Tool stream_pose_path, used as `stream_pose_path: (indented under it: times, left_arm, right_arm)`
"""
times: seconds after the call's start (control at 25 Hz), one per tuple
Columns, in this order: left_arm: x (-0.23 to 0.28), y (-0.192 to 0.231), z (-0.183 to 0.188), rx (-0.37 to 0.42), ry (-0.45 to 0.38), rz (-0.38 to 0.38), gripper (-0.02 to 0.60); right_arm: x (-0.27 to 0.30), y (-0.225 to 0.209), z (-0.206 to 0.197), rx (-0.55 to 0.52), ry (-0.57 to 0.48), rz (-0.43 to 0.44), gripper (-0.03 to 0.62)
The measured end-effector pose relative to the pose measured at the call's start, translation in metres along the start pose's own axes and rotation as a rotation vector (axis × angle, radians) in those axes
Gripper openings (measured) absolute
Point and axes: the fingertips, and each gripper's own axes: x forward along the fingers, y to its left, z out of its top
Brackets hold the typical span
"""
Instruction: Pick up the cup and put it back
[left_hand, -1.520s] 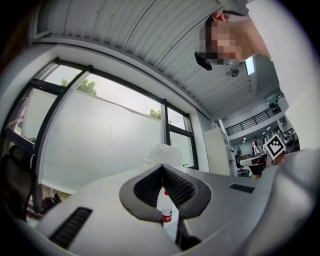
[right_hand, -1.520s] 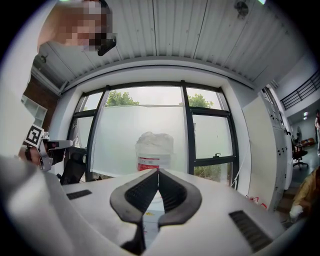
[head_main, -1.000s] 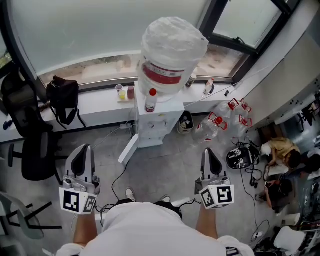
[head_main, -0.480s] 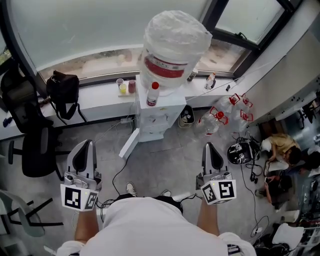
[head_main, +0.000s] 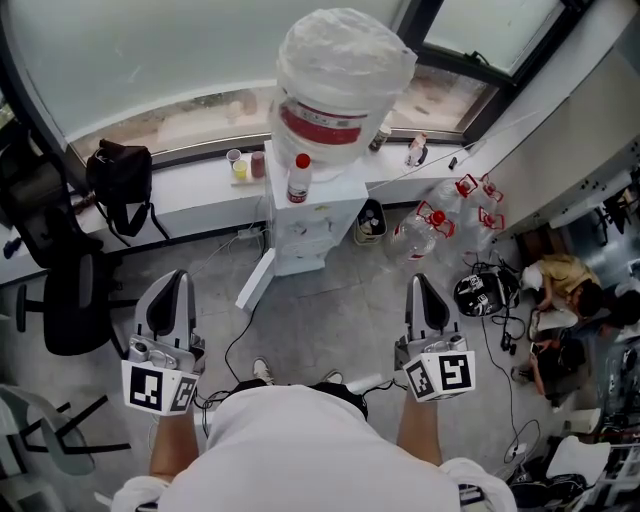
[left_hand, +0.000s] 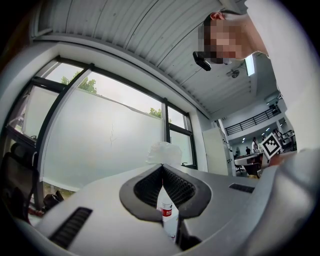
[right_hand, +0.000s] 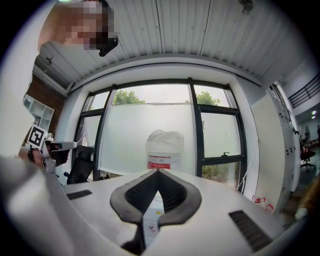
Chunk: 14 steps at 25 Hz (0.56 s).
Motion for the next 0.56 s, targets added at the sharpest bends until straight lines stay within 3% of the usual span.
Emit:
stream_pose_path:
  times: [0.56]
  left_arm:
    - [0.013, -0.001, -0.004, -0.010, 0.003, -0.019, 0.025]
  right_arm:
    - [0.006, -0.003, 0.001, -0.014, 0.006, -0.003, 0.020]
